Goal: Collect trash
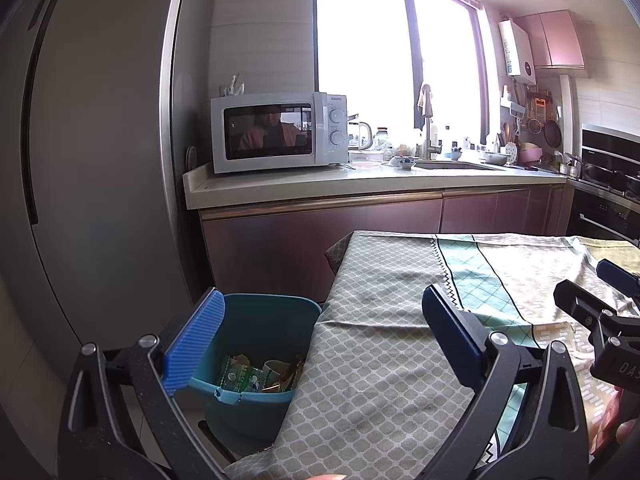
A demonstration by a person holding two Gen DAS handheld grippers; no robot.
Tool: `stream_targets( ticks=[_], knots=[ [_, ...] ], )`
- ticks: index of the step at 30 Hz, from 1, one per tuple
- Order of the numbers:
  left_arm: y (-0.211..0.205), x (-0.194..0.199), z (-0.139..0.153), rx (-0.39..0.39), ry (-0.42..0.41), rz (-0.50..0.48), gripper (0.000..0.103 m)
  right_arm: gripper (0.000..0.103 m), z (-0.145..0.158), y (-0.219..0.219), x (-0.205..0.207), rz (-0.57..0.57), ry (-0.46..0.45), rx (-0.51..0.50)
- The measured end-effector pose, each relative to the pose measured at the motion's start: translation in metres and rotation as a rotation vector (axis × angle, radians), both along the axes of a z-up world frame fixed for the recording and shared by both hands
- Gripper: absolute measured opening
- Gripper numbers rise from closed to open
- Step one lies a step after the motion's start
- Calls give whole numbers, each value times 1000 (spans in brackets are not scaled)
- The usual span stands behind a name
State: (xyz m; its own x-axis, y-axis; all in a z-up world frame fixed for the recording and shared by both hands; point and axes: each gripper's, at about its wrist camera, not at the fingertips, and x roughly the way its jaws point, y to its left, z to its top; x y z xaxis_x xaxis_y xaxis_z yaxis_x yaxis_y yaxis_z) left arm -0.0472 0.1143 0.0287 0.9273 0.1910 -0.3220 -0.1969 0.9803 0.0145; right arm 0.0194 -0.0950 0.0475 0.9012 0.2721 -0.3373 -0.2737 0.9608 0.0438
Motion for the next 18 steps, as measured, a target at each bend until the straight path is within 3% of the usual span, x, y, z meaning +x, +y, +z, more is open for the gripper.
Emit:
stream_targets(
  ticks=[18],
  knots=[
    [-2, 3, -2, 2, -7, 7, 97, 97, 3, 1, -3, -28, -23, -1]
  ],
)
